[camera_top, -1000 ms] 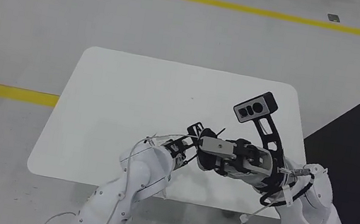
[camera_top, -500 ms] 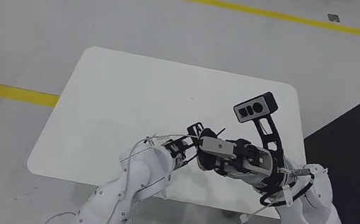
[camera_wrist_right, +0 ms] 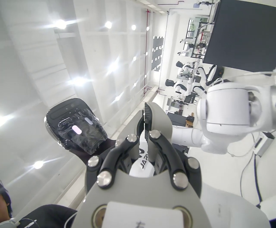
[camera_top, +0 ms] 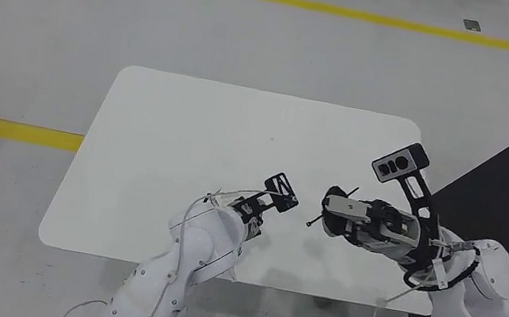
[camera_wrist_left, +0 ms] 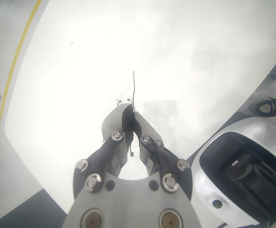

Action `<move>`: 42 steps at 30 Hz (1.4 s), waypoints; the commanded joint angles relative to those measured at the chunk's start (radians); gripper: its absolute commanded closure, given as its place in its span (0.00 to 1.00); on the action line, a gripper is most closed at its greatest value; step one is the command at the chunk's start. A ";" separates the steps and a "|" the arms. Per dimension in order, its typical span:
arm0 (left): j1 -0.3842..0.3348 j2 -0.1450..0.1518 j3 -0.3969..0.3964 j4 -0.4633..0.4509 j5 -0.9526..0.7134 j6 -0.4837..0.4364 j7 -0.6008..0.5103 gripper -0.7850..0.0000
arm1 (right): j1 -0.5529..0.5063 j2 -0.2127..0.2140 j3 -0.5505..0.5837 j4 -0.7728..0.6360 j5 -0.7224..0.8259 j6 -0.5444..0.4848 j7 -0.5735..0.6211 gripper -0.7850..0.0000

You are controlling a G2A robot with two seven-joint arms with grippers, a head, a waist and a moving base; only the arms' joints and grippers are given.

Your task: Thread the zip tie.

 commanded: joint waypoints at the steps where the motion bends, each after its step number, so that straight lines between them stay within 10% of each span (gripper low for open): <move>1: 0.000 0.000 0.000 0.000 0.000 0.000 0.000 1.00 | -0.033 0.008 0.075 -0.005 -0.024 0.008 0.023 1.00; 10: 0.000 0.000 0.000 0.000 0.000 0.000 0.000 1.00 | -0.088 0.023 0.343 0.120 0.063 0.055 -0.011 1.00; 23: 0.010 0.004 0.007 -0.055 0.019 -0.023 0.082 1.00 | -0.087 0.024 0.321 0.139 0.002 0.064 -0.092 1.00; 33: 0.113 0.047 -0.101 -0.198 0.229 -0.065 0.361 1.00 | 0.031 0.042 0.202 0.310 -0.092 0.420 -0.204 1.00; 42: 0.113 0.048 -0.099 -0.191 0.247 -0.065 0.356 1.00 | 0.059 0.041 0.185 0.320 -0.064 0.443 -0.228 1.00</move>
